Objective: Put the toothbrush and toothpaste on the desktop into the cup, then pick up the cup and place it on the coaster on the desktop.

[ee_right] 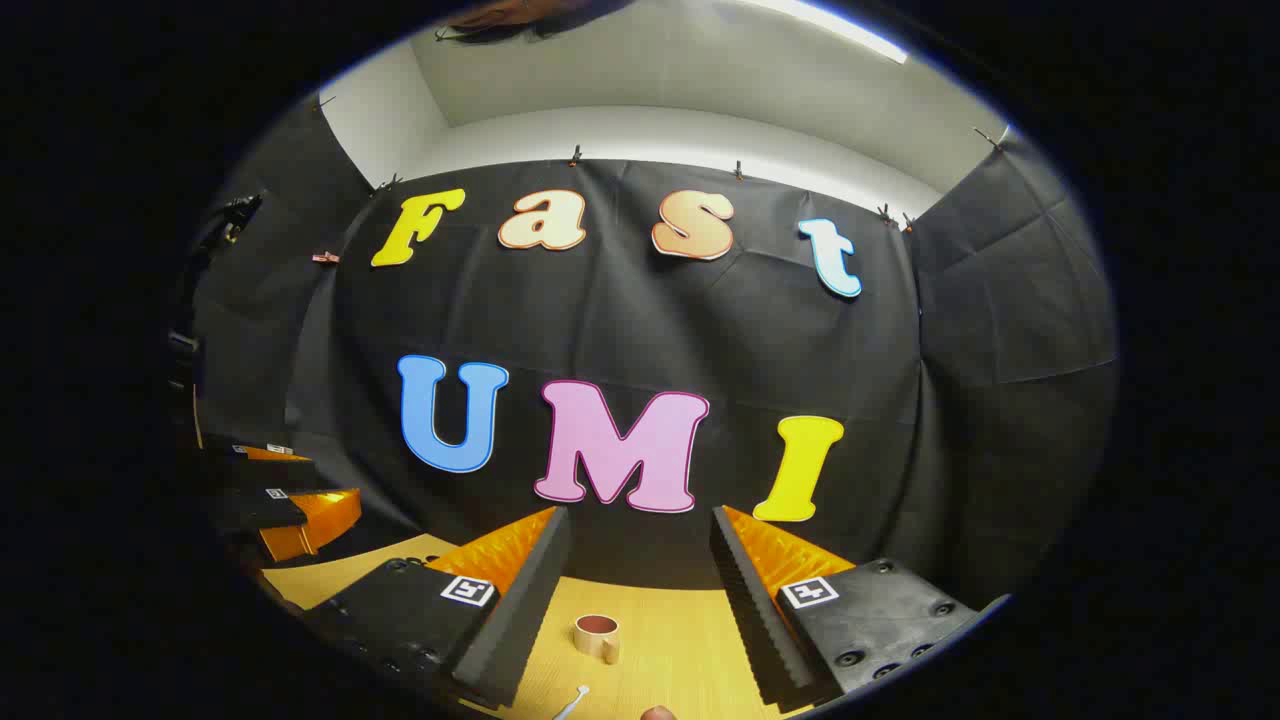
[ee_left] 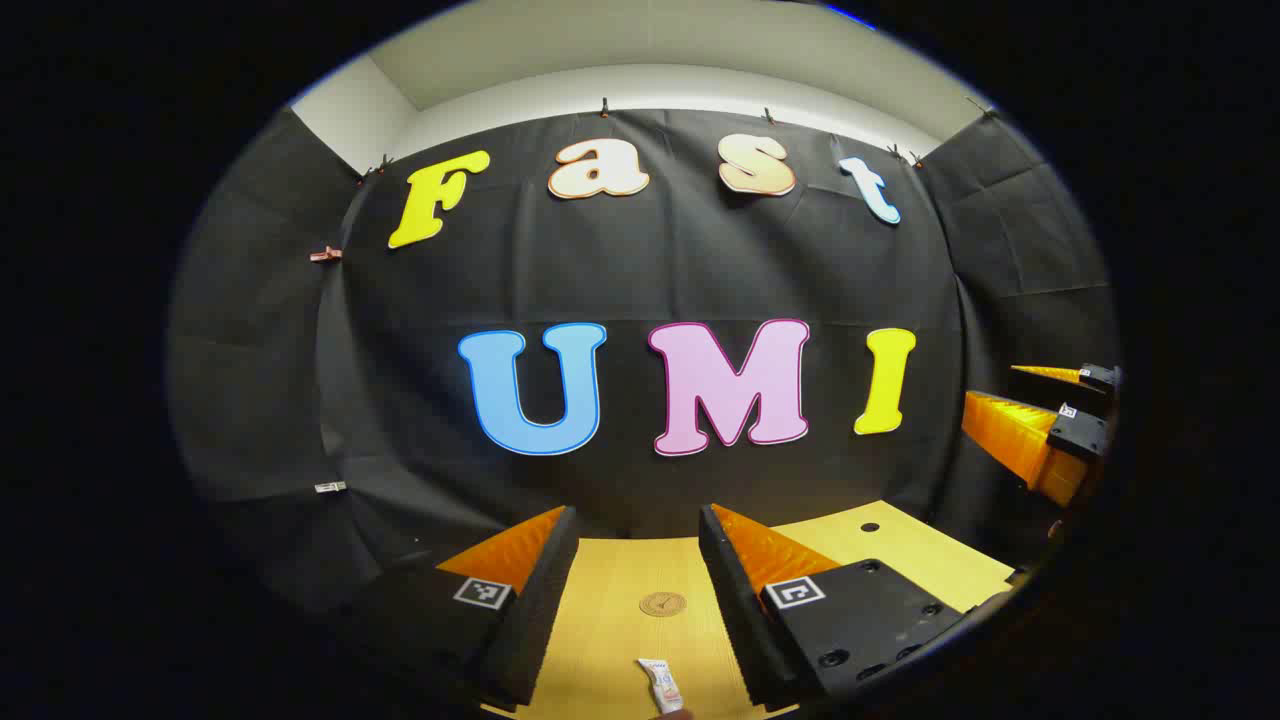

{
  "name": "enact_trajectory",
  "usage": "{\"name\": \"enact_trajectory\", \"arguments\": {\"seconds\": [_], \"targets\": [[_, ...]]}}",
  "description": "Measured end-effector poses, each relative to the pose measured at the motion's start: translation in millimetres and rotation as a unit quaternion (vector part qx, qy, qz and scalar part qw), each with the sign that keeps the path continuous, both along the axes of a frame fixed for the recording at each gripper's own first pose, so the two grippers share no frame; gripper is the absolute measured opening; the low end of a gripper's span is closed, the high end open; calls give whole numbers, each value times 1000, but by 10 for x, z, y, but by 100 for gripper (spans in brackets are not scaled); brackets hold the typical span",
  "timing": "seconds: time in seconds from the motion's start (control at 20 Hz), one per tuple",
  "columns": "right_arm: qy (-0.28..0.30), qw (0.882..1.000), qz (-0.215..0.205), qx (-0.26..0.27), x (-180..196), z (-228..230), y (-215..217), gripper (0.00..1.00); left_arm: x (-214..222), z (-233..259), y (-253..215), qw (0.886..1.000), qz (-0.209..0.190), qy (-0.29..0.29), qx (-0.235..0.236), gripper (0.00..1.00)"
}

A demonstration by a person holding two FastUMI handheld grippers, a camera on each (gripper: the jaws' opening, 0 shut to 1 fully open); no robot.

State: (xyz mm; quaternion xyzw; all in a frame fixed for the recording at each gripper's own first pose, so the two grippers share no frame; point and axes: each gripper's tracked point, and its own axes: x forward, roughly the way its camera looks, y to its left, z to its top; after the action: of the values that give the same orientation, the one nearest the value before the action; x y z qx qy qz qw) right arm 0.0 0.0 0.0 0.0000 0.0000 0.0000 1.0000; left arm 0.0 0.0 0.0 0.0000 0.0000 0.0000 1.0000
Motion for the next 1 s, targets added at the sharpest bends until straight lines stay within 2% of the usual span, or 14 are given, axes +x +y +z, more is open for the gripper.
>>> {"name": "enact_trajectory", "arguments": {"seconds": [0.7, 1.0], "targets": [[13, 1000, 8, 1, 15, -112, 93, 89, 27, -86, 8, 1000, -6, 16, -3, 77], [29, 1000, 5, 1, 29, -255, 77, 90, 59, -355, -65, 998, -14, 52, -8, 77]]}}
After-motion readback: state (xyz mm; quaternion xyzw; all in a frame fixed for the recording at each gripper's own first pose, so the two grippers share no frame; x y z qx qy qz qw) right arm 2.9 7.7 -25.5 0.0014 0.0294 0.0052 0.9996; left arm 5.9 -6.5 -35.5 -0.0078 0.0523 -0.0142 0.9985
